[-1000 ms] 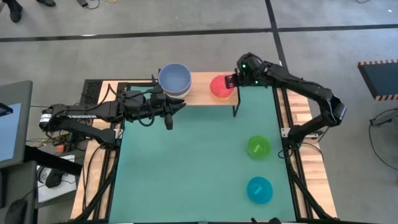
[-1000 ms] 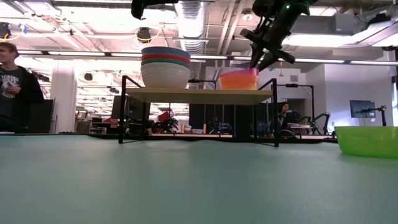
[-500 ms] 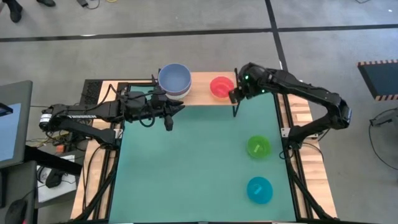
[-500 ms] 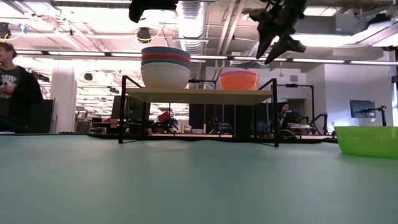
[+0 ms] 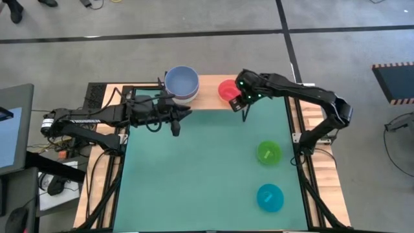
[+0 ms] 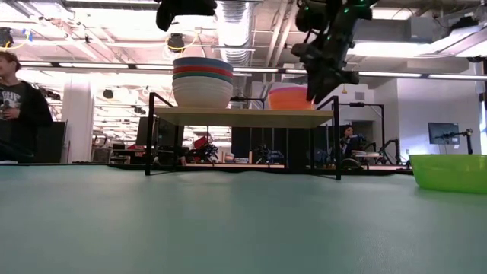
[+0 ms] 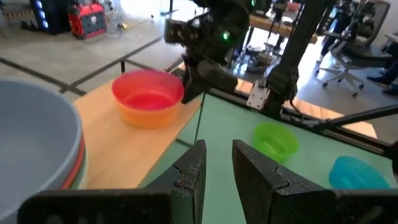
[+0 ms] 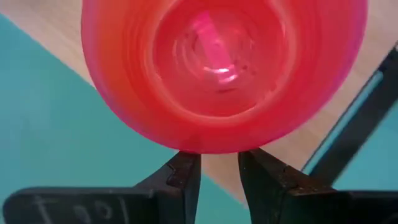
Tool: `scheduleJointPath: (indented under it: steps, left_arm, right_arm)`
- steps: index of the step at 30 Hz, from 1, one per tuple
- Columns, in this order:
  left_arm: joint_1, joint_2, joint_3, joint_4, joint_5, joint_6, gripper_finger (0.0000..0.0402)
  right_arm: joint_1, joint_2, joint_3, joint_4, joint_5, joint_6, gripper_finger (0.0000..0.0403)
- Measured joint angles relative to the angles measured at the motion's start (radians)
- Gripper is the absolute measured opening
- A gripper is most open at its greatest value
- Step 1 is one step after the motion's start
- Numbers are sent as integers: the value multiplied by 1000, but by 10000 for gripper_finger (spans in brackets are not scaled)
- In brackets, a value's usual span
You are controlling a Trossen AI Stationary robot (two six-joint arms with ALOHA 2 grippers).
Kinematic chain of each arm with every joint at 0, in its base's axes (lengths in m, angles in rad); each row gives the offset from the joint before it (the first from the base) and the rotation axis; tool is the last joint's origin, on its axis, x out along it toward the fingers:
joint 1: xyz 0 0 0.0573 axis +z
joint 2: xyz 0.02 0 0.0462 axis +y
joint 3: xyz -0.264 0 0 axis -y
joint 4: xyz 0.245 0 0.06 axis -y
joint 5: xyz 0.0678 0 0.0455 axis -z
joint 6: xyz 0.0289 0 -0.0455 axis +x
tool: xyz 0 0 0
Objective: Place and stack bowls onto a shelf
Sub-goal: Adjust the stacked bowls on the shelf, then stack the small light green bowl on the small pink bowl on the shelf
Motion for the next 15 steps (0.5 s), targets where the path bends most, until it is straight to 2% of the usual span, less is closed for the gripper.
scheduleJointPath:
  steps: [7, 15]
  left_arm:
    - [0, 0, 0, -45, 1, -30, 65]
    - [0, 0, 0, -43, -2, -33, 65]
  right_arm:
    - [-19, 10, 0, 88, 1, -46, 130]
    - [3, -73, 0, -19, 7, -37, 130]
